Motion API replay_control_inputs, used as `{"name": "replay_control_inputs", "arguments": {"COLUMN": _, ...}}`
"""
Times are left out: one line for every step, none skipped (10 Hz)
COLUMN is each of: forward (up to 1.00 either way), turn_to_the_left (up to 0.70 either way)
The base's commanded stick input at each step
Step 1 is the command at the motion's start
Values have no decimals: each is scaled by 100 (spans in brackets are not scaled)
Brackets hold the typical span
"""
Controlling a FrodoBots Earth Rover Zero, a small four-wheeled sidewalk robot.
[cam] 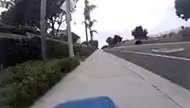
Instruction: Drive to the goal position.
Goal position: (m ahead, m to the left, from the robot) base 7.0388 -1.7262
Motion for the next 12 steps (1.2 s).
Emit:
{"name": "replay_control_inputs", "arguments": {"forward": 100, "turn_to_the_left": 0}}
{"name": "replay_control_inputs", "arguments": {"forward": 100, "turn_to_the_left": 0}}
{"name": "replay_control_inputs", "arguments": {"forward": 100, "turn_to_the_left": 0}}
{"name": "replay_control_inputs", "arguments": {"forward": 100, "turn_to_the_left": 0}}
{"name": "replay_control_inputs", "arguments": {"forward": 100, "turn_to_the_left": 0}}
{"name": "replay_control_inputs", "arguments": {"forward": 100, "turn_to_the_left": 0}}
{"name": "replay_control_inputs", "arguments": {"forward": 100, "turn_to_the_left": 0}}
{"name": "replay_control_inputs", "arguments": {"forward": 100, "turn_to_the_left": 0}}
{"name": "replay_control_inputs", "arguments": {"forward": 100, "turn_to_the_left": 0}}
{"name": "replay_control_inputs", "arguments": {"forward": 100, "turn_to_the_left": 0}}
{"name": "replay_control_inputs", "arguments": {"forward": 100, "turn_to_the_left": 0}}
{"name": "replay_control_inputs", "arguments": {"forward": 100, "turn_to_the_left": 0}}
